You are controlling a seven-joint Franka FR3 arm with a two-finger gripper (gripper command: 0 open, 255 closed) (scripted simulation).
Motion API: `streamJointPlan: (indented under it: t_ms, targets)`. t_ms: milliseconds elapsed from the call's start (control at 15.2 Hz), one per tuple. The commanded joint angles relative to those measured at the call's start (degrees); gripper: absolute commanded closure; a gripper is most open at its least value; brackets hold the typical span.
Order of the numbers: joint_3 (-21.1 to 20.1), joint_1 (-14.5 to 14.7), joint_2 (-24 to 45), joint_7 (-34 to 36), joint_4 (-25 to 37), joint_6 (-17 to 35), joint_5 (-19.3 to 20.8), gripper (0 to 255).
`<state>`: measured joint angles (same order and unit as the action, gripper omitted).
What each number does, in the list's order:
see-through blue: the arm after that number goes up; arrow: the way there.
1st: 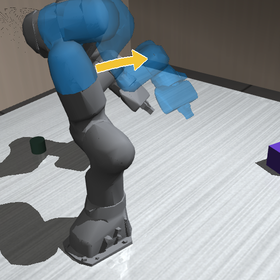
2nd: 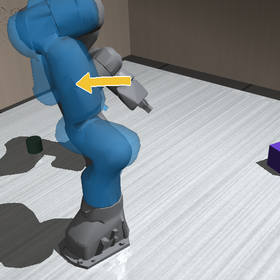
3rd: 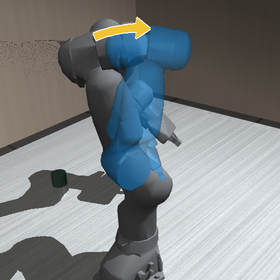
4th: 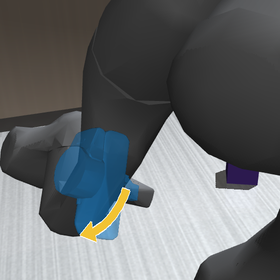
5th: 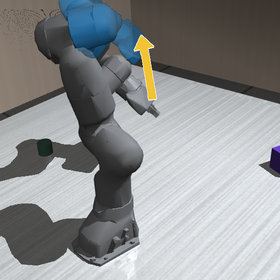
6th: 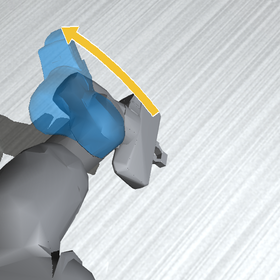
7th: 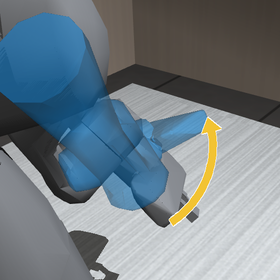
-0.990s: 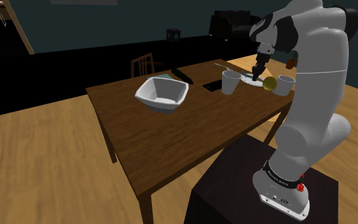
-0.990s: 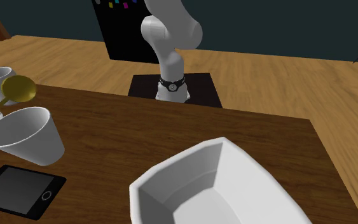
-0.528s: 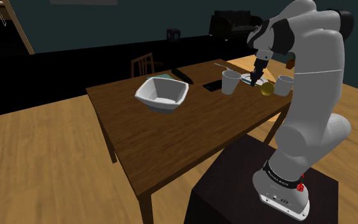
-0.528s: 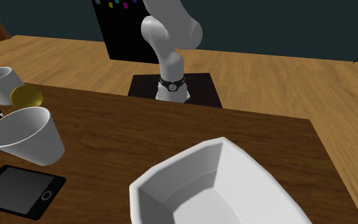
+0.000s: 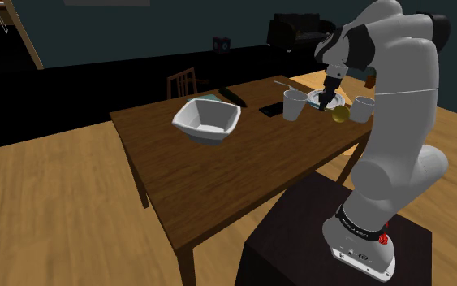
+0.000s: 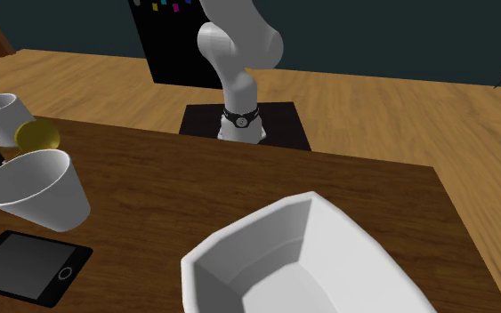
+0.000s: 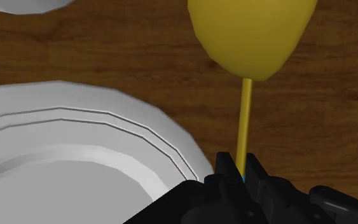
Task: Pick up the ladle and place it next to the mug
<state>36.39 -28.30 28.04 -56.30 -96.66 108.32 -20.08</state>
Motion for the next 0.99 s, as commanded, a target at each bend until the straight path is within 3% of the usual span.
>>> streamJointPlan:
  t_ms: [0, 330, 594, 924]
  targets:
    - [0.03, -0.06, 0.11, 0.01, -0.02, 0.07, 0.01, 0]
    - [0.04, -0.03, 0.08, 0.02, -0.08, 0.09, 0.03, 0]
    - [0.77, -0.79, -0.96, 0.99, 5.93, -6.61, 1.27, 0]
    - [0.78, -0.79, -0.96, 0.99, 5.93, -6.61, 1.27, 0]
